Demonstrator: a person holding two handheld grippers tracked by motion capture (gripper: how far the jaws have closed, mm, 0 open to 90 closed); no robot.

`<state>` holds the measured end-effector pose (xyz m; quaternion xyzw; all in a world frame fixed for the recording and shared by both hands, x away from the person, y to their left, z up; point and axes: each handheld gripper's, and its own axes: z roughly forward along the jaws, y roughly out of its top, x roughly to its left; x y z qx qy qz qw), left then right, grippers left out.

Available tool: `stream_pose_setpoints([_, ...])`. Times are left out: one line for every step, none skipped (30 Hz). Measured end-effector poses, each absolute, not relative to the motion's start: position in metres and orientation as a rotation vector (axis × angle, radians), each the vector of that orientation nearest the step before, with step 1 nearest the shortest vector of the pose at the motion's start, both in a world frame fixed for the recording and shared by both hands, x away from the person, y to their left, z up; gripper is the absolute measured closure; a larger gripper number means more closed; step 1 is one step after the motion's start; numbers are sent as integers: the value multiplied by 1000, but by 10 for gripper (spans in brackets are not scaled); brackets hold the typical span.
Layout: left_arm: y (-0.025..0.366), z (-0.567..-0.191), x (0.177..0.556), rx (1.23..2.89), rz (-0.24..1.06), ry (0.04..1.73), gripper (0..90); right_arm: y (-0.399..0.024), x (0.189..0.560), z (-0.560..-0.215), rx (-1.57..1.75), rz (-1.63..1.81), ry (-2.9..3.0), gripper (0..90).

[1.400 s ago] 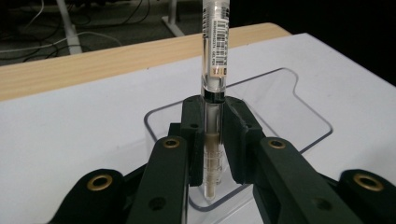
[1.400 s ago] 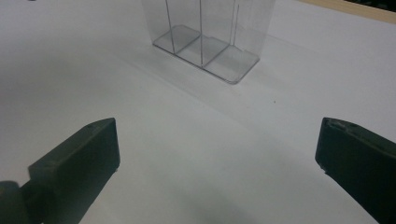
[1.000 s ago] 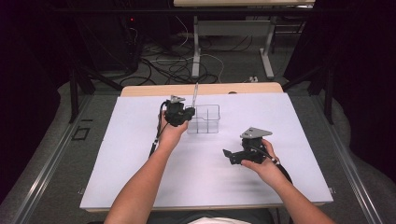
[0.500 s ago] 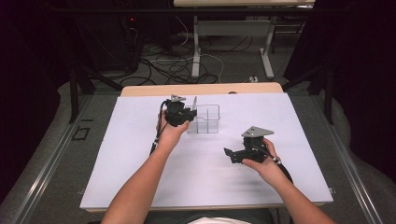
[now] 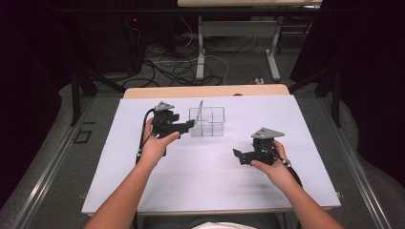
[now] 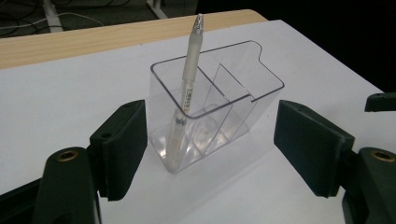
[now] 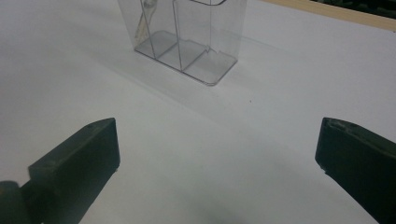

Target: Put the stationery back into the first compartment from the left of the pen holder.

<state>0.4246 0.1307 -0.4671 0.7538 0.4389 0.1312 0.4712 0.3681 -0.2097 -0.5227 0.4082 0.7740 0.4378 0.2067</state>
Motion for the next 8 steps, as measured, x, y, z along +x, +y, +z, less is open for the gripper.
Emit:
stream_pose_setpoints([135,-467,422,1850,336,1074,251,-210,368,-523,1137,1212,2157,0])
stream_pose_setpoints([139,-468,419,1840,332,1084,231,-211,368,-523,1134,1209,2158,0])
stream_pose_setpoints([143,-468,417,1842,333,1092,201,-212,368,-523,1130,1204,2160,0])
stream_pose_setpoints([148,-468,414,1840,316,1099,174,-213,369,-523,1128,1201,2160,0])
stream_pose_setpoints([153,-470,411,1843,319,1100,163,-214,369,-523,1130,1196,2160,0])
stream_pose_setpoints([158,-472,408,1850,328,1097,159,-215,369,-522,1140,1186,2158,0])
stream_pose_setpoints([162,-474,405,1843,331,1109,127,-217,368,-522,1149,1185,2160,0])
stream_pose_setpoints([166,-476,403,1846,320,1118,65,-218,369,-522,1146,1194,2149,0])
